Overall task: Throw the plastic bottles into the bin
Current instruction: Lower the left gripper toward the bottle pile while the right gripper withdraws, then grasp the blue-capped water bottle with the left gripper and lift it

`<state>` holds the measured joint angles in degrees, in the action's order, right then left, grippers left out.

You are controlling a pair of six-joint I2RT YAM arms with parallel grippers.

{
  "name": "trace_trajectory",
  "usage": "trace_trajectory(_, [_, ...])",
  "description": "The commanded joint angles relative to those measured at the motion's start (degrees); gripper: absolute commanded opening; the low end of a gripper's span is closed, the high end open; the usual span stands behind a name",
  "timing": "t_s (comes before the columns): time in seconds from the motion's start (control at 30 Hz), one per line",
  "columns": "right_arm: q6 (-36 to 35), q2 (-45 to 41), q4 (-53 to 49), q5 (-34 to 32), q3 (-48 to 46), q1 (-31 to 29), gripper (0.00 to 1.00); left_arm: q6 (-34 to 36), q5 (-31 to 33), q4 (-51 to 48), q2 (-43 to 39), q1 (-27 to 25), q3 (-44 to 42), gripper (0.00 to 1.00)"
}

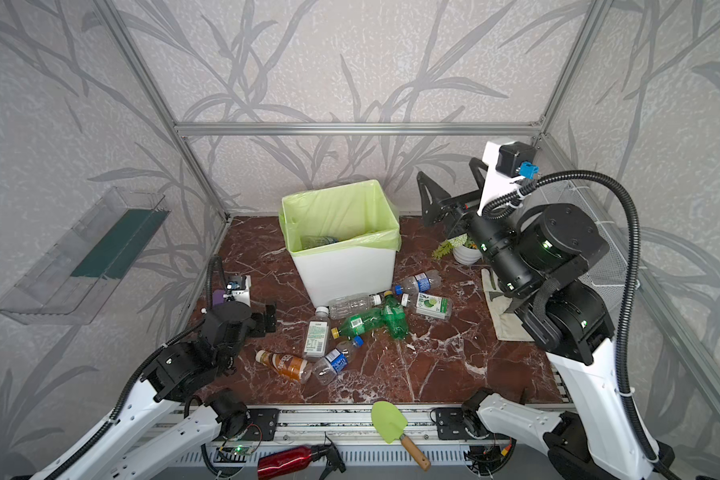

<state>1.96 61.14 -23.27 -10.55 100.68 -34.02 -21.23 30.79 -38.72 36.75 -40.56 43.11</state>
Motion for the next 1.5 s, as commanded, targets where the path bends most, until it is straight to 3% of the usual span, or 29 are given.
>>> trace_trajectory(0.0, [0.9,-1.3,-2.2,-2.6,-8.9,4.4,0.99,1.5,4.1,0.8,1.8,-7.4,1.1,0.95])
trace_trajectory(0.1, [3.6,-6.0,-3.5,-0.6,-15.3,10.1,0.99,0.5,12.0,-0.7,6.6,-19.3,1.8,0.95])
trace_trajectory(0.17, [5.7,-8.3,-4.4,1.8,-18.9,13.8,0.99,-0.4,13.7,-2.2,10.6,-25.8,2.9,0.95])
trace_trajectory(0.33, [10.6,-12.0,-4.9,6.7,-27.3,21.7,0.99,-2.3,6.5,-2.9,21.8,-32.3,5.3,0.96])
trace_trajectory(0.53, [14.4,-14.4,-3.5,10.4,-34.2,26.2,0.99,-3.9,-6.7,0.8,31.1,-33.7,5.2,0.94])
trace_trajectory(0.7, [15.8,-14.6,-2.2,11.7,-36.4,27.3,0.99,-3.9,-12.3,1.8,38.3,-33.7,5.9,0.93])
trace_trajectory(0.97, [16.2,-14.8,-1.2,12.4,-37.3,27.7,0.99,-3.5,-11.0,1.9,48.9,-33.5,9.0,0.82])
trace_trajectory(1.33, [16.2,-15.4,-1.6,12.7,-38.3,28.7,0.99,-1.4,-12.1,2.8,56.4,-32.7,9.9,0.82])
trace_trajectory(1.47, [16.2,-15.5,-1.5,12.6,-38.7,29.1,0.99,-1.4,-12.9,3.6,56.8,-32.6,10.0,0.65])
